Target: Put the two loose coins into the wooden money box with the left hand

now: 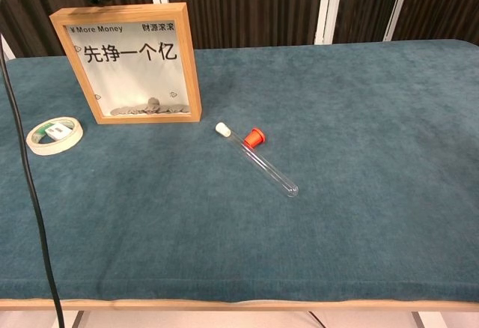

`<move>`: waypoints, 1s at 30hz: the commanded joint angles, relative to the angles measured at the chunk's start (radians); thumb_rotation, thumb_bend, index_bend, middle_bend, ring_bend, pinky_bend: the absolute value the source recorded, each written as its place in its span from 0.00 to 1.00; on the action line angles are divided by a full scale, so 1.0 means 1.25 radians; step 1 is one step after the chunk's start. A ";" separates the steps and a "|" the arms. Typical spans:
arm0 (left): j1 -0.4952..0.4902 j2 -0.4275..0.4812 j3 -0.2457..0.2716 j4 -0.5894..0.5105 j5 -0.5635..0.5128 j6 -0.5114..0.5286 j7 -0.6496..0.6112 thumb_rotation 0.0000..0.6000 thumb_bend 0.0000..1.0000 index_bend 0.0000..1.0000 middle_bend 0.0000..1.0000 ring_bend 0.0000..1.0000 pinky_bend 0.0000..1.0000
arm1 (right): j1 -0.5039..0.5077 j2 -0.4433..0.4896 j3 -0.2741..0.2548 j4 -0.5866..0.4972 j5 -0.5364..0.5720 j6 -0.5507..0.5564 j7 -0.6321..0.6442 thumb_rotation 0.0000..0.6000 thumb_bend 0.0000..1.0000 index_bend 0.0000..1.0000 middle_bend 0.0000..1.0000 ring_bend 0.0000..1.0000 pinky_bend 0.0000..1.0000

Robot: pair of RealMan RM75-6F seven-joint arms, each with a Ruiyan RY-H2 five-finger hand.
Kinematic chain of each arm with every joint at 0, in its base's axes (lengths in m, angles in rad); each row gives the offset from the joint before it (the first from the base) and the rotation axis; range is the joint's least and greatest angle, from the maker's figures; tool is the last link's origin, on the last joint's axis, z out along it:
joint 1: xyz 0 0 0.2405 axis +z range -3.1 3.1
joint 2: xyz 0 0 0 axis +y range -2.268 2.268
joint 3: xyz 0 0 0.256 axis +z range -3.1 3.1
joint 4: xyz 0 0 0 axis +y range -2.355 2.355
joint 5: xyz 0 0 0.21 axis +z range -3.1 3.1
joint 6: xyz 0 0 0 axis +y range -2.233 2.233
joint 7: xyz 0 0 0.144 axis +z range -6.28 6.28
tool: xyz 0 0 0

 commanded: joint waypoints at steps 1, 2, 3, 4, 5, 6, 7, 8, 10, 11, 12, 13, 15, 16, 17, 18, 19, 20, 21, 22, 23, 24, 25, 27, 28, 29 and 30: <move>-0.004 0.003 0.007 -0.007 0.004 0.005 -0.001 1.00 0.42 0.68 1.00 1.00 1.00 | 0.002 -0.001 0.000 -0.001 0.001 -0.004 -0.004 1.00 0.11 0.00 0.00 0.00 0.00; -0.005 0.004 0.008 -0.010 0.004 0.007 -0.001 1.00 0.42 0.68 1.00 1.00 1.00 | 0.003 -0.002 0.000 -0.002 0.001 -0.005 -0.005 1.00 0.11 0.00 0.00 0.00 0.00; -0.006 0.006 0.010 -0.013 0.002 0.006 -0.001 1.00 0.42 0.68 1.00 1.00 1.00 | 0.004 -0.002 0.000 -0.002 0.000 -0.006 -0.007 1.00 0.11 0.00 0.00 0.00 0.00; -0.007 0.009 0.012 -0.019 -0.005 0.001 -0.002 1.00 0.42 0.68 1.00 1.00 1.00 | 0.004 -0.002 -0.001 -0.003 -0.001 -0.006 -0.008 1.00 0.11 0.00 0.00 0.00 0.00; -0.008 0.012 0.013 -0.022 -0.013 -0.005 -0.003 1.00 0.42 0.68 1.00 1.00 1.00 | 0.004 -0.003 -0.001 -0.004 -0.001 -0.006 -0.008 1.00 0.11 0.00 0.00 0.00 0.00; -0.010 0.014 0.015 -0.022 -0.017 -0.007 -0.002 1.00 0.42 0.68 1.00 1.00 1.00 | 0.004 -0.003 -0.001 -0.005 -0.001 -0.006 -0.009 1.00 0.11 0.00 0.00 0.00 0.00; -0.012 0.014 0.018 -0.019 -0.021 -0.006 0.001 1.00 0.42 0.68 1.00 1.00 1.00 | 0.005 -0.003 -0.001 -0.006 -0.001 -0.007 -0.010 1.00 0.11 0.00 0.00 0.00 0.00; -0.014 0.012 0.021 -0.017 -0.022 -0.003 0.003 1.00 0.42 0.68 1.00 1.00 1.00 | 0.005 -0.003 -0.001 -0.007 -0.001 -0.007 -0.011 1.00 0.11 0.00 0.00 0.00 0.00; -0.018 0.008 0.030 -0.010 -0.021 0.013 0.011 1.00 0.42 0.68 1.00 1.00 1.00 | 0.007 -0.003 -0.003 -0.009 -0.004 -0.009 -0.013 1.00 0.11 0.00 0.00 0.00 0.00; -0.020 0.005 0.033 -0.008 -0.019 0.021 0.015 1.00 0.42 0.68 1.00 1.00 1.00 | 0.007 -0.003 -0.004 -0.009 -0.004 -0.010 -0.014 1.00 0.11 0.00 0.00 0.00 0.00; -0.020 0.004 0.034 -0.008 -0.020 0.025 0.014 1.00 0.42 0.68 1.00 1.00 1.00 | 0.008 -0.003 -0.004 -0.010 -0.004 -0.012 -0.015 1.00 0.11 0.00 0.00 0.00 0.00; -0.020 0.004 0.034 -0.011 -0.022 0.027 0.013 1.00 0.42 0.68 1.00 1.00 1.00 | 0.009 -0.003 -0.004 -0.010 -0.003 -0.014 -0.016 1.00 0.11 0.00 0.00 0.00 0.00; -0.021 0.006 0.037 -0.015 -0.020 0.032 0.015 1.00 0.42 0.68 1.00 1.00 1.00 | 0.009 -0.003 -0.004 -0.010 -0.001 -0.015 -0.018 1.00 0.11 0.00 0.00 0.00 0.00; -0.021 0.006 0.038 -0.017 -0.019 0.035 0.015 1.00 0.42 0.68 1.00 1.00 1.00 | 0.009 -0.003 -0.004 -0.010 0.000 -0.016 -0.019 1.00 0.11 0.00 0.00 0.00 0.00; -0.021 0.007 0.039 -0.019 -0.020 0.035 0.015 1.00 0.42 0.68 1.00 1.00 1.00 | 0.009 -0.003 -0.004 -0.010 0.000 -0.016 -0.019 1.00 0.11 0.00 0.00 0.00 0.00; -0.022 0.007 0.040 -0.020 -0.021 0.035 0.015 1.00 0.42 0.68 1.00 1.00 1.00 | 0.009 -0.003 -0.004 -0.011 0.001 -0.015 -0.020 1.00 0.11 0.00 0.00 0.00 0.00; -0.023 0.006 0.042 -0.018 -0.020 0.039 0.017 1.00 0.42 0.68 1.00 1.00 1.00 | 0.008 -0.003 -0.003 -0.011 0.002 -0.013 -0.019 1.00 0.11 0.00 0.00 0.00 0.00; -0.024 0.003 0.045 -0.015 -0.017 0.044 0.020 1.00 0.42 0.67 1.00 1.00 1.00 | 0.007 -0.003 -0.003 -0.011 0.001 -0.011 -0.019 1.00 0.11 0.00 0.00 0.00 0.00; -0.024 0.000 0.048 -0.012 -0.014 0.046 0.021 1.00 0.43 0.67 1.00 1.00 1.00 | 0.007 -0.003 -0.004 -0.011 0.000 -0.010 -0.018 1.00 0.11 0.00 0.00 0.00 0.00; -0.024 -0.002 0.050 -0.010 -0.016 0.043 0.020 1.00 0.43 0.67 1.00 1.00 1.00 | 0.007 -0.003 -0.004 -0.011 0.000 -0.011 -0.018 1.00 0.11 0.00 0.00 0.00 0.00; -0.025 -0.004 0.051 -0.008 -0.017 0.040 0.020 1.00 0.43 0.67 1.00 1.00 1.00 | 0.008 -0.003 -0.004 -0.010 0.001 -0.012 -0.019 1.00 0.11 0.00 0.00 0.00 0.00; -0.026 -0.006 0.053 -0.004 -0.018 0.038 0.021 1.00 0.43 0.67 1.00 1.00 1.00 | 0.008 -0.004 -0.004 -0.009 0.002 -0.014 -0.020 1.00 0.11 0.00 0.00 0.00 0.00; -0.027 -0.008 0.055 -0.001 -0.018 0.035 0.021 1.00 0.43 0.67 1.00 1.00 1.00 | 0.009 -0.003 -0.005 -0.009 0.003 -0.017 -0.020 1.00 0.11 0.00 0.00 0.00 0.00; -0.028 -0.010 0.055 0.003 -0.018 0.032 0.019 1.00 0.42 0.67 1.00 1.00 1.00 | 0.009 -0.003 -0.004 -0.009 0.003 -0.017 -0.020 1.00 0.11 0.00 0.00 0.00 0.00; -0.029 -0.011 0.056 0.005 -0.018 0.029 0.019 1.00 0.42 0.67 1.00 1.00 1.00 | 0.009 -0.003 -0.004 -0.008 0.004 -0.015 -0.018 1.00 0.11 0.00 0.00 0.00 0.00; -0.030 -0.010 0.056 0.006 -0.018 0.027 0.019 1.00 0.42 0.67 1.00 1.00 1.00 | 0.008 -0.003 -0.003 -0.008 0.005 -0.014 -0.017 1.00 0.11 0.00 0.00 0.00 0.00; -0.031 -0.010 0.057 0.007 -0.017 0.026 0.019 1.00 0.42 0.67 1.00 1.00 1.00 | 0.008 -0.002 -0.002 -0.007 0.006 -0.014 -0.015 1.00 0.11 0.00 0.00 0.00 0.00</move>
